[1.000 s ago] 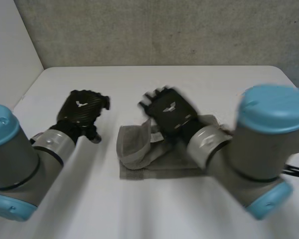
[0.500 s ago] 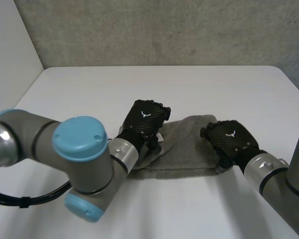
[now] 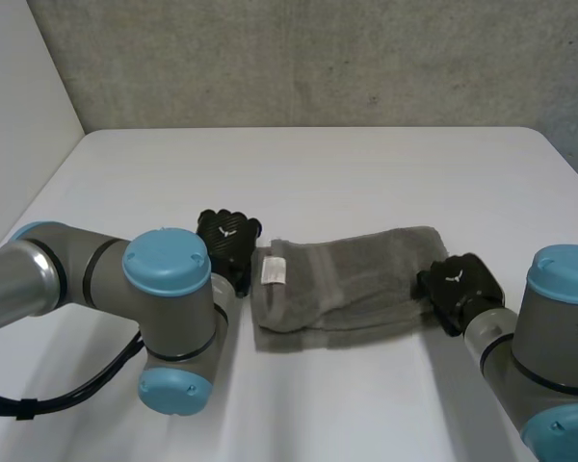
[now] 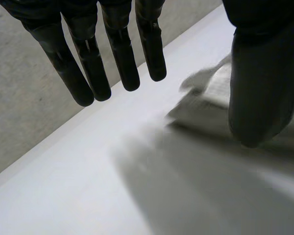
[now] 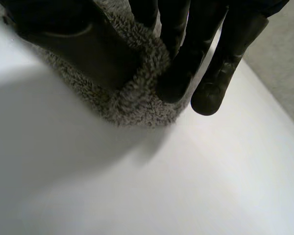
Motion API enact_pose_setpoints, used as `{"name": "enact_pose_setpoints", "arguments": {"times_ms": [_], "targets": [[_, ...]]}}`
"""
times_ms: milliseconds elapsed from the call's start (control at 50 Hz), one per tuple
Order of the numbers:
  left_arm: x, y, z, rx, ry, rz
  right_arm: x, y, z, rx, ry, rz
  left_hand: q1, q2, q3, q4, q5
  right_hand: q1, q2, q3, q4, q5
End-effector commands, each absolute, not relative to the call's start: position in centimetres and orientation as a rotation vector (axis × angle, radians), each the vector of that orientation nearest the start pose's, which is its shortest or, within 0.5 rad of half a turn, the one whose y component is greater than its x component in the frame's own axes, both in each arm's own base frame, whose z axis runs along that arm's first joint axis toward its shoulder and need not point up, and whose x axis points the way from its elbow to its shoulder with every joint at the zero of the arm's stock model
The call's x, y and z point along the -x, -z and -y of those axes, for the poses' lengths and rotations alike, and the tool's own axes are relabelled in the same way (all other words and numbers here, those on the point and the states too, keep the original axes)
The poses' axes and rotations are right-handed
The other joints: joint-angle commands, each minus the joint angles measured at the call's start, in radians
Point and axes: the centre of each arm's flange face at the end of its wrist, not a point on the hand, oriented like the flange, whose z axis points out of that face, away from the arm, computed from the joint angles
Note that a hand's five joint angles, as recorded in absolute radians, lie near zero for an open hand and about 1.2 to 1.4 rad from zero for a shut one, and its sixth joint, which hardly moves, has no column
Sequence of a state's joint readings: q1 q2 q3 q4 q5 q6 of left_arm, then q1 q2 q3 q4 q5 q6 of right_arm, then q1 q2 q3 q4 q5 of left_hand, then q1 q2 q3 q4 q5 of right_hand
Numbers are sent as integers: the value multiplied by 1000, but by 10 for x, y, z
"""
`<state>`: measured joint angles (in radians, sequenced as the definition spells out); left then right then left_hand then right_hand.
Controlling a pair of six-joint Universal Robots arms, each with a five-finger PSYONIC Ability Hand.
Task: Fold the towel.
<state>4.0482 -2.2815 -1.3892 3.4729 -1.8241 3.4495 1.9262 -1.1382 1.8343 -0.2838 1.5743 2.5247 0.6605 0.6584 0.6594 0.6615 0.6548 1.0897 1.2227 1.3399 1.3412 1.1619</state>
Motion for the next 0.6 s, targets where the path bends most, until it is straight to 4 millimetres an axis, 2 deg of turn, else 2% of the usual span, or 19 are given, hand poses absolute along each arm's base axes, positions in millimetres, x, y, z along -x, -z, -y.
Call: {"name": "enact_pose_setpoints", "arguments": {"times_ms": [20, 60, 80, 100, 120, 160, 180, 220, 280, 320, 340, 360, 380, 400, 440, 520, 580, 600], "targets": [[335, -127, 246, -922, 1985, -2285, -239, -138, 256, 1399, 1917, -2383, -77, -75, -76, -78, -246, 307, 174, 56, 55, 60], [334, -128, 242, -929, 1981, -2289, -261, -154, 249, 1486, 1997, -2245, -80, -78, -79, -81, -249, 307, 174, 56, 55, 60], [333, -131, 239, -929, 1985, -2289, -261, -154, 249, 1487, 1998, -2244, -80, -78, -79, -81, -249, 307, 174, 56, 55, 60], [333, -131, 239, -929, 1985, -2289, -276, -163, 242, 1531, 2039, -2154, -80, -78, -79, -81, -249, 307, 174, 56, 55, 60], [332, -134, 235, -934, 1990, -2287, -276, -163, 242, 1532, 2039, -2153, -83, -81, -82, -84, -252, 307, 174, 56, 55, 60], [332, -140, 231, -933, 2004, -2281, -302, -177, 230, 1604, 2100, -2000, -86, -84, -85, -87, -255, 307, 174, 56, 55, 60], [329, -144, 229, -932, 2009, -2277, -302, -177, 230, 1604, 2101, -1999, -86, -84, -85, -87, -255, 307, 174, 56, 55, 60], [326, -150, 229, -918, 2021, -2270, -327, -188, 217, 1704, 2157, -1824, -89, -87, -88, -90, -258, 307, 174, 56, 55, 60], [318, -162, 228, -891, 2040, -2259, -338, -189, 209, 1764, 2169, -1739, -92, -90, -91, -93, -261, 307, 174, 56, 55, 60], [312, -166, 230, -868, 2044, -2253, -365, -179, 180, 1923, 2114, -1515, -95, -93, -94, -96, -264, 307, 174, 56, 55, 60], [303, -170, 234, -834, 2041, -2246, -365, -179, 180, 1923, 2113, -1514, -98, -95, -96, -99, -266, 307, 174, 56, 55, 60], [294, -176, 240, -794, 2046, -2237, -377, -170, 161, 1999, 2050, -1389, -101, -98, -99, -102, -269, 307, 174, 56, 55, 60], [294, -176, 240, -793, 2046, -2237, -385, -160, 146, 2057, 1987, -1291, -101, -98, -99, -102, -269, 307, 174, 56, 55, 60], [285, -182, 245, -753, 2052, -2226, -385, -160, 146, 2058, 1986, -1290, -103, -101, -102, -105, -272, 307, 174, 56, 55, 60], [278, -186, 251, -719, 2056, -2217, -390, -139, 126, 2155, 1846, -1171, -106, -104, -105, -107, -275, 307, 174, 56, 55, 60], [264, -194, 260, -680, 2076, -2208, -387, -125, 120, 2210, 1724, -1183, -109, -107, -108, -110, -278, 307, 174, 56, 55, 60], [262, -200, 262, -680, 2108, -2209, -385, -121, 119, 2208, 1673, -1199, -109, -107, -108, -110, -278, 307, 174, 56, 55, 60], [262, -200, 262, -681, 2108, -2209, -386, -122, 118, 2197, 1676, -1200, -109, -107, -108, -110, -278, 168, 35, -82, -83, -79]]}}
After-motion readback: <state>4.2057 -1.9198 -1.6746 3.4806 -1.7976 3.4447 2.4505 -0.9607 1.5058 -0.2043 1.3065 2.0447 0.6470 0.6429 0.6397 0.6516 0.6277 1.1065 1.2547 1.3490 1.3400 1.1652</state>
